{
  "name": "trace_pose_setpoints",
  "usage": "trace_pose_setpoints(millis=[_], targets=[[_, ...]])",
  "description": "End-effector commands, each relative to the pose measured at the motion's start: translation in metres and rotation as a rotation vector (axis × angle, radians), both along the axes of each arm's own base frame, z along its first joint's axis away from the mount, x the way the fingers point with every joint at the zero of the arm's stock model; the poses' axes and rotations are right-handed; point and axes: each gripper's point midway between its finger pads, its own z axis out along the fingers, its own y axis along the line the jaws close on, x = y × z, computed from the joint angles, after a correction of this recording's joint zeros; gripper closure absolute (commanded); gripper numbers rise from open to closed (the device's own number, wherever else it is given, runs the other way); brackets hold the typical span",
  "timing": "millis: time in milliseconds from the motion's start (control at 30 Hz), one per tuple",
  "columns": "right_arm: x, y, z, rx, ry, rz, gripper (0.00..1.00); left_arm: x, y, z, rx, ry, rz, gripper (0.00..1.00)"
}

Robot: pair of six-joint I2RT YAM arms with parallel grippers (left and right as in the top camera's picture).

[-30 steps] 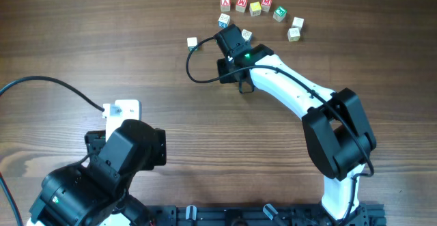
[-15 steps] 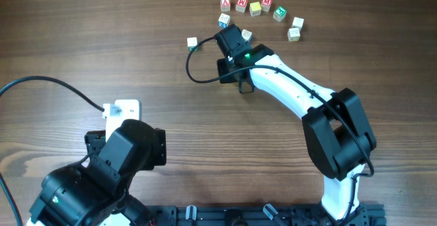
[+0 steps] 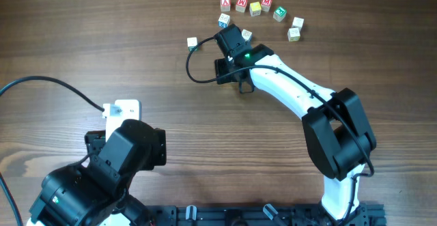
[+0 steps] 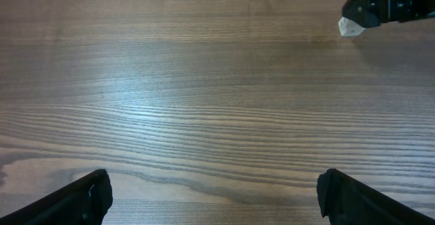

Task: Form a tower
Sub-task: 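Carry the red-faced block over the stack and lower it on top, then open the right gripper and lift away from the stack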

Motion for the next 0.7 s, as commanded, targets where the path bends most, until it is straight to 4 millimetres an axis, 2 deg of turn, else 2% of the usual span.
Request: trace_pose_setpoints(millis=[0, 67, 400, 467, 567, 667], targets=[[-0.002, -0.002, -0.01, -0.009, 0.019, -0.004, 0.15, 0.0, 0.001, 0.001, 0.003, -0.005, -0.003, 0.0], [-0.002, -0.002, -0.01, -0.009, 0.019, -0.004, 0.06, 0.0, 0.001, 0.001, 0.003, -0.005, -0.003, 0.0], [-0.011, -0.001, -0.013, 0.006, 0.067, -0.019, 0.04, 0.0, 0.001, 0.001, 0.003, -0.005, -0.003, 0.0], [-0.009, 0.001, -0.003, 0.011, 0.072, -0.016, 0.04, 0.0, 0.001, 0.001, 0.003, -0.005, -0.003, 0.0], [0.004, 0.002, 0.035, -0.025, 0.037, 0.0, 0.01, 0.0, 0.001, 0.001, 0.003, -0.005, -0.003, 0.0], [0.0, 0.012, 0.047, -0.012, 0.049, 0.122, 0.01, 0.0, 0.001, 0.001, 0.003, -0.005, -0.003, 0.0]])
